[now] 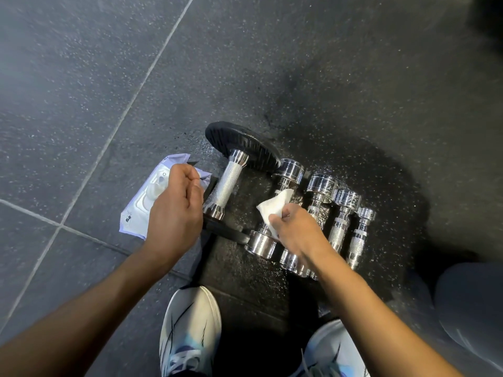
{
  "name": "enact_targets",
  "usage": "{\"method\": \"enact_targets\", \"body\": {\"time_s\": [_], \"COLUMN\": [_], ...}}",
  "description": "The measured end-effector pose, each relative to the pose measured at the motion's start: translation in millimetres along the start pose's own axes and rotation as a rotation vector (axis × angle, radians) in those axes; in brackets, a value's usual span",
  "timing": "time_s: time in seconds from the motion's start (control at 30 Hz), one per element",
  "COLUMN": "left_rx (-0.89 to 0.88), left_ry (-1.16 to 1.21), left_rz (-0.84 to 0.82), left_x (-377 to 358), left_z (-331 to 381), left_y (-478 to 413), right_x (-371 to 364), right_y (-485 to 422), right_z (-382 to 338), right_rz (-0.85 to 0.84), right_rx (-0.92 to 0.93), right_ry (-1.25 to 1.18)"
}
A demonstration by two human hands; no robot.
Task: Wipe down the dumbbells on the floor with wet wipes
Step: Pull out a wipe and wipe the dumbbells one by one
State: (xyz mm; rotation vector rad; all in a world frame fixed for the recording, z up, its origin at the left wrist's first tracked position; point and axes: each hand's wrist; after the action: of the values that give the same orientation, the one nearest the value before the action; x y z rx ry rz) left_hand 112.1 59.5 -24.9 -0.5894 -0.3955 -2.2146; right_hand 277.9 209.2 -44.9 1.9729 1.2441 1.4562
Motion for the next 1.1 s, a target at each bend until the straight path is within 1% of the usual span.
{"method": "enact_targets", "body": {"time_s": [0.1, 0.17, 0.23, 0.27, 0.37, 0.4, 0.47, 0.5, 0.6, 0.63, 0.7, 0.77, 0.87, 1.0, 1.1], "left_rx": [-0.002, -0.004, -0.006, -0.006, 0.001, 0.006, 0.013, 0.012, 0.000, -0.002, 0.000, 0.005, 0.013, 0.011, 0.016], "left_ry": [0.010, 0.018, 0.020, 0.018, 0.012, 0.014, 0.018, 0.020, 0.021, 0.020, 0.020, 0.023, 0.014, 0.015, 0.017], "left_rz": [0.000, -0.002, -0.002, -0.002, -0.004, -0.006, -0.007, -0.006, -0.003, -0.002, -0.005, -0.002, 0.001, -0.004, -0.001], "left_x": [0.3, 0.6, 0.9, 1.1, 0.7, 0.7, 0.5, 0.4, 0.8, 1.2, 1.6, 1.6, 1.0, 0.9, 0.9], "left_z": [-0.3, -1.2, -1.6, -1.7, -1.2, -1.2, -1.9, -2.7, -2.4, -2.5, -3.4, -3.1, -3.5, -3.4, -2.4], "left_y": [-0.3, -0.5, -0.9, -1.1, -1.0, -0.9, -1.2, -1.3, -1.2, -1.3, -1.6, -2.0, -2.2, -2.0, -2.0], "right_x": [6.8, 6.6, 0.8, -1.7, -16.3, -24.1, -40.0, -47.9, -55.3, -55.4, -52.6, -51.0, -49.5, -51.2, -57.2], "right_y": [1.1, 13.5, 27.4, 35.3, 55.6, 62.3, 73.6, 75.0, 66.7, 62.5, 58.3, 55.5, 51.0, 49.1, 49.5], "right_z": [-2.6, -3.2, -3.1, -1.9, 3.6, 4.7, 4.5, 4.5, 4.0, 3.8, 5.9, 13.0, 20.4, 22.3, 13.0], "right_rz": [0.001, 0.011, 0.028, 0.052, 0.206, 0.211, 0.216, 0.251, 0.449, 0.487, 0.502, 0.477, 0.456, 0.486, 0.508], "right_rx": [0.036, 0.131, 0.248, 0.298, 0.479, 0.501, 0.488, 0.500, 0.556, 0.565, 0.584, 0.573, 0.521, 0.514, 0.441], "right_ry": [0.205, 0.270, 0.282, 0.301, 0.505, 0.521, 0.487, 0.504, 0.632, 0.660, 0.696, 0.705, 0.655, 0.662, 0.635]}}
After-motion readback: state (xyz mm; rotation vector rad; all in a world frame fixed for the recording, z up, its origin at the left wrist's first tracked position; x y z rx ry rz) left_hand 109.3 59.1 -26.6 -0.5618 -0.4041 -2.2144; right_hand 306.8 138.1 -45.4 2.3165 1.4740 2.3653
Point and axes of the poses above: each hand's wrist, its own y-axis away from the middle knuckle, its own x-axis out of the back of the hand, z = x × y, and after that the axes turned 10 degrees about y, right-handed
